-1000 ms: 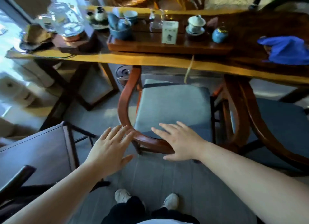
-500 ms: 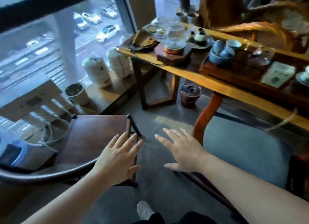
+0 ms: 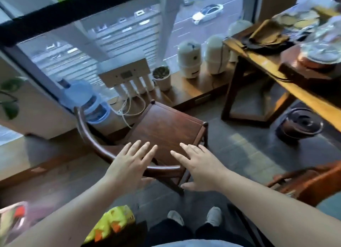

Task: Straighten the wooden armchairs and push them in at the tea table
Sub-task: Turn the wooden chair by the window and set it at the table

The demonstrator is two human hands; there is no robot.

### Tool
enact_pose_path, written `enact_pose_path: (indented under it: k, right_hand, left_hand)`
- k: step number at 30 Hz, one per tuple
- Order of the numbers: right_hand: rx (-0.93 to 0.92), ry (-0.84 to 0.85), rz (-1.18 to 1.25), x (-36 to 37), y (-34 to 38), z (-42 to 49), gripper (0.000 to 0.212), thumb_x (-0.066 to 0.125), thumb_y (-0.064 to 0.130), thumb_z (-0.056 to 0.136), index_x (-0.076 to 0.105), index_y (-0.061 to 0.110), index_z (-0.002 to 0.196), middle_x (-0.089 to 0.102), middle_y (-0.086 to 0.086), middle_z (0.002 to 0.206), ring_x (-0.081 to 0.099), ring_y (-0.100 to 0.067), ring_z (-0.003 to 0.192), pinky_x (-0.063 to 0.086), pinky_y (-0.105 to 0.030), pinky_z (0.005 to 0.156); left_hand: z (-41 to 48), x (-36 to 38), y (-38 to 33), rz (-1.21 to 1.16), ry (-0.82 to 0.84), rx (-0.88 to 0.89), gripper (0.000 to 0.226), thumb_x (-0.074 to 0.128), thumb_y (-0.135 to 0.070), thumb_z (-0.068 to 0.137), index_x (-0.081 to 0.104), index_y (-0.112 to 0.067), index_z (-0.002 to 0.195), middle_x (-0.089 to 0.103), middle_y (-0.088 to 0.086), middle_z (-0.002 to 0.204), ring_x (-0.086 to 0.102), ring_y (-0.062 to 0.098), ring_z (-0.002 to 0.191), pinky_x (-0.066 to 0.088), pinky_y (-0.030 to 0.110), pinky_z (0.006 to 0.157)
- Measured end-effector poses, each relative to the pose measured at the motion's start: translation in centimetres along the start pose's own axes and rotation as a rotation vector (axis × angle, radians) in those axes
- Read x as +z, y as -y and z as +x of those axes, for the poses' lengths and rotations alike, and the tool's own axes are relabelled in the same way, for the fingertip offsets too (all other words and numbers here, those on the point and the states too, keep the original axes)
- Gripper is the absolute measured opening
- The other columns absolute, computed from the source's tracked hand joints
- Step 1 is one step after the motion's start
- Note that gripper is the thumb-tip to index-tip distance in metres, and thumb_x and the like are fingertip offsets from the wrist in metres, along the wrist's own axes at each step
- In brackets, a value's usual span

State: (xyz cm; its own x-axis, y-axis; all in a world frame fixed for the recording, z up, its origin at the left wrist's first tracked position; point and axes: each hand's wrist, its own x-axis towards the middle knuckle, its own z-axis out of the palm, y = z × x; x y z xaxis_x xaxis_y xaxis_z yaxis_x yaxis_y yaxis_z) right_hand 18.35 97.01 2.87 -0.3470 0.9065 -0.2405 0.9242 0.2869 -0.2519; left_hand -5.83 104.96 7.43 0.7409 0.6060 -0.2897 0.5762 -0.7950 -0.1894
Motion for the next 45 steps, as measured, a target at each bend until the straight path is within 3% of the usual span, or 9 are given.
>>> enact_pose_path:
  k: [9,14,18,22,25,29,38,42,45]
  right_hand:
    - [-0.159,0.116,-0.041,0.1,3.9,7.8,0.112,0.063,0.068,0.077,-0.009,0.029,0.153,0.002,-0.02,0.163,0.013,-0.038,0.146,0.018,-0.056,0.115]
    - [-0.096,0.277,0.017,2.0,5.9,10.6,0.101,0.065,0.053,0.083,-0.004,0.029,0.153,0.021,-0.02,0.158,0.04,-0.039,0.132,0.041,-0.05,0.101]
    - [-0.011,0.418,0.097,2.2,6.2,11.7,0.057,0.061,0.037,0.081,0.038,0.028,0.132,0.062,-0.009,0.113,0.063,-0.037,0.094,0.054,-0.043,0.076]
    - [0.03,0.507,0.139,1.5,6.5,12.0,0.039,0.061,0.03,0.08,0.043,0.027,0.116,0.064,-0.007,0.094,0.061,-0.034,0.081,0.049,-0.038,0.066]
    - [0.031,0.568,0.215,0.7,6.4,12.3,0.047,0.061,0.024,0.08,0.042,0.034,0.121,0.053,0.001,0.085,0.052,-0.028,0.074,0.046,-0.035,0.063]
    - [0.038,0.547,0.235,0.3,6.5,12.0,0.038,0.061,0.023,0.078,0.045,0.035,0.109,0.05,0.003,0.082,0.051,-0.026,0.074,0.043,-0.034,0.063]
    - [0.114,0.485,0.147,0.4,3.6,7.8,0.037,0.06,0.021,0.075,0.05,0.029,0.11,0.062,-0.005,0.092,0.062,-0.034,0.086,0.052,-0.038,0.07]
    - [0.186,0.522,0.143,0.1,0.3,2.5,0.04,0.058,0.021,0.072,0.05,0.034,0.109,0.066,-0.004,0.098,0.063,-0.032,0.091,0.049,-0.036,0.069]
    - [0.25,0.529,0.135,0.4,-1.0,-1.2,0.043,0.058,0.021,0.071,0.05,0.035,0.111,0.066,-0.003,0.098,0.063,-0.03,0.091,0.048,-0.034,0.068]
  left_hand:
    - [-1.7,3.9,8.2,0.069,0.165,-0.09,0.109,0.065,-0.072,0.062,0.024,-0.018,0.149,0.044,0.015,0.145,0.041,0.04,0.13,0.035,0.054,0.105]
    - [-1.3,7.3,11.7,0.089,0.304,-0.031,0.093,0.049,-0.061,0.085,-0.003,-0.023,0.151,0.022,0.012,0.157,0.02,0.035,0.141,0.016,0.05,0.114]
    - [-0.3,9.5,14.1,0.027,0.342,0.077,0.061,0.052,-0.031,0.085,0.036,-0.021,0.143,0.056,0.008,0.133,0.051,0.031,0.119,0.034,0.05,0.106]
    - [0.6,11.7,15.3,-0.084,0.159,0.215,0.037,0.045,-0.022,0.076,0.064,-0.018,0.108,0.071,0.0,0.093,0.066,0.027,0.077,0.053,0.04,0.075]
    - [1.0,12.3,15.8,-0.097,0.115,0.274,0.013,0.048,-0.02,0.072,0.056,-0.018,0.082,0.066,-0.003,0.075,0.062,0.026,0.064,0.049,0.037,0.058]
    - [1.0,12.2,15.9,-0.109,0.06,0.305,0.007,0.05,-0.022,0.067,0.051,-0.018,0.072,0.062,-0.003,0.067,0.06,0.026,0.058,0.047,0.033,0.052]
    - [2.0,9.4,10.4,-0.093,-0.013,0.249,0.012,0.041,-0.026,0.066,0.05,-0.018,0.068,0.06,-0.003,0.06,0.061,0.026,0.052,0.046,0.03,0.046]
    - [3.8,7.7,4.5,-0.088,0.067,0.279,0.018,0.061,-0.022,0.06,0.046,-0.019,0.07,0.06,-0.001,0.06,0.061,0.028,0.051,0.041,0.03,0.045]
    - [5.0,5.4,0.9,-0.077,0.138,0.327,0.014,0.055,-0.022,0.07,0.049,-0.018,0.082,0.064,0.0,0.076,0.064,0.031,0.068,0.034,0.032,0.052]
